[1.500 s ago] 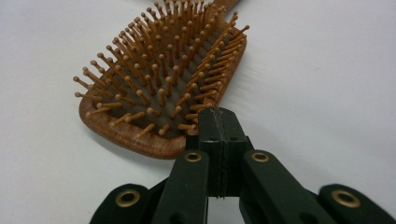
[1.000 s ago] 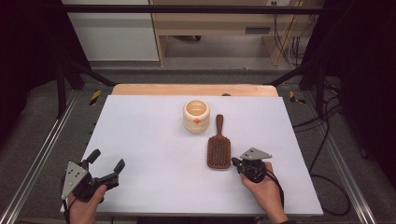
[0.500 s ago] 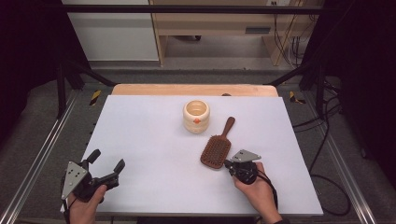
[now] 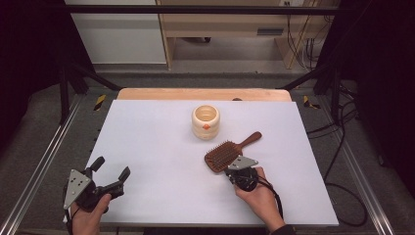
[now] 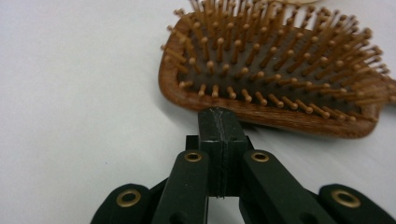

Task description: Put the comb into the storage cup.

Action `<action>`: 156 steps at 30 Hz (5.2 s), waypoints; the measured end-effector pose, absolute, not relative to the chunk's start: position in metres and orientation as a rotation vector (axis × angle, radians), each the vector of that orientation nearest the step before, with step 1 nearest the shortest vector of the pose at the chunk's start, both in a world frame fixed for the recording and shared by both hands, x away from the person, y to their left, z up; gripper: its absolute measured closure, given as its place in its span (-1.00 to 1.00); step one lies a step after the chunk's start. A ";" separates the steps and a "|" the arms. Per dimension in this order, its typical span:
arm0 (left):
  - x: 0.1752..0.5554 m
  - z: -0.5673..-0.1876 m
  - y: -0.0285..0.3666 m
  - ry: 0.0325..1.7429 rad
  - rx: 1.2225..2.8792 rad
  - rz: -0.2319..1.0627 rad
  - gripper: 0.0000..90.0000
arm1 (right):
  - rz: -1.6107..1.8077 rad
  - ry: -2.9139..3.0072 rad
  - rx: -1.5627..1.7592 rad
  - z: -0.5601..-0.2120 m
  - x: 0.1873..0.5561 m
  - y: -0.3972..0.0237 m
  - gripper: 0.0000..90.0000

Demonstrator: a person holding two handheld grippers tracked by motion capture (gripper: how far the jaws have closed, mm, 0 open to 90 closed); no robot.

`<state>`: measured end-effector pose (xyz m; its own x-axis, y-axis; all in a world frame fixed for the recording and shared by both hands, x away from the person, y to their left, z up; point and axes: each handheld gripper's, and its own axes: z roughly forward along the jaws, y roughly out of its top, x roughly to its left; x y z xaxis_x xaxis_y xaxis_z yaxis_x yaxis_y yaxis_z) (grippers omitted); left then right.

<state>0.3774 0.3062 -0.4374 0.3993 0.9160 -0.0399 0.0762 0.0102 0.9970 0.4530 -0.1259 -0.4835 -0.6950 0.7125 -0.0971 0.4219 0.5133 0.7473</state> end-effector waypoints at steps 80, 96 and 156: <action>0.378 -0.438 0.308 0.964 1.412 0.839 -0.87 | 0.948 2.370 0.924 -0.482 0.489 -0.093 1.00; 0.378 -0.438 0.307 0.963 1.414 0.840 -0.87 | 0.945 2.372 0.911 -0.479 0.486 -0.094 1.00; 0.385 -0.442 0.305 0.966 1.459 0.840 -0.86 | 0.909 2.549 0.945 -0.466 0.523 -0.200 -0.07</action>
